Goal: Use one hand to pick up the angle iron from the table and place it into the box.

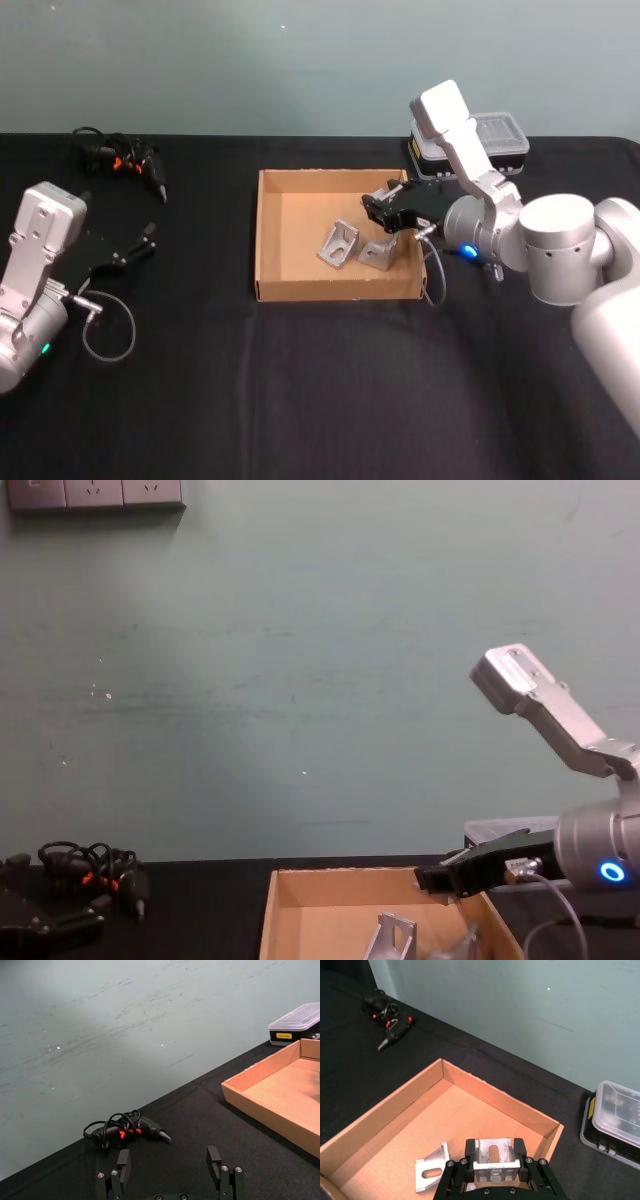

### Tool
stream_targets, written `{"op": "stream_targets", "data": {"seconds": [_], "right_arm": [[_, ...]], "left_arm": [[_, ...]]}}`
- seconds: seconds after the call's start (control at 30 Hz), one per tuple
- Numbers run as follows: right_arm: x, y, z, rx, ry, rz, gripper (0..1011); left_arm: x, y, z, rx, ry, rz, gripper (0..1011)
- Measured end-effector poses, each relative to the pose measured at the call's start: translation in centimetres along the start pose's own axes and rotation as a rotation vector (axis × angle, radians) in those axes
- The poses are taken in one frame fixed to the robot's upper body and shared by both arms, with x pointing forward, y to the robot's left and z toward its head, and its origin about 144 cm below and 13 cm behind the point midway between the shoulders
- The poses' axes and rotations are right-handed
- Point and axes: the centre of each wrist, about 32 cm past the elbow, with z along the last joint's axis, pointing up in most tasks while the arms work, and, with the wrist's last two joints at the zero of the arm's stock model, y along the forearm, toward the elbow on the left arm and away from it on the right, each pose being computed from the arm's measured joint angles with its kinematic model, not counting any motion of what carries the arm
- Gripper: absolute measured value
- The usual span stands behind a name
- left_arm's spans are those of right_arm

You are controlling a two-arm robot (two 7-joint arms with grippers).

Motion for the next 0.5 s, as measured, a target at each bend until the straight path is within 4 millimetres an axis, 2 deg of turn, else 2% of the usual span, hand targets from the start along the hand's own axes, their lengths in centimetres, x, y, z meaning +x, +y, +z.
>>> {"op": "stream_targets", "data": {"seconds": [0.5], "right_arm": [[0.2, 2.3, 0.4, -0.041, -0.029, 0.011, 457]], "left_arm": [[0.0, 0.0, 0.0, 0.0, 0.0, 0.0, 1000]]}}
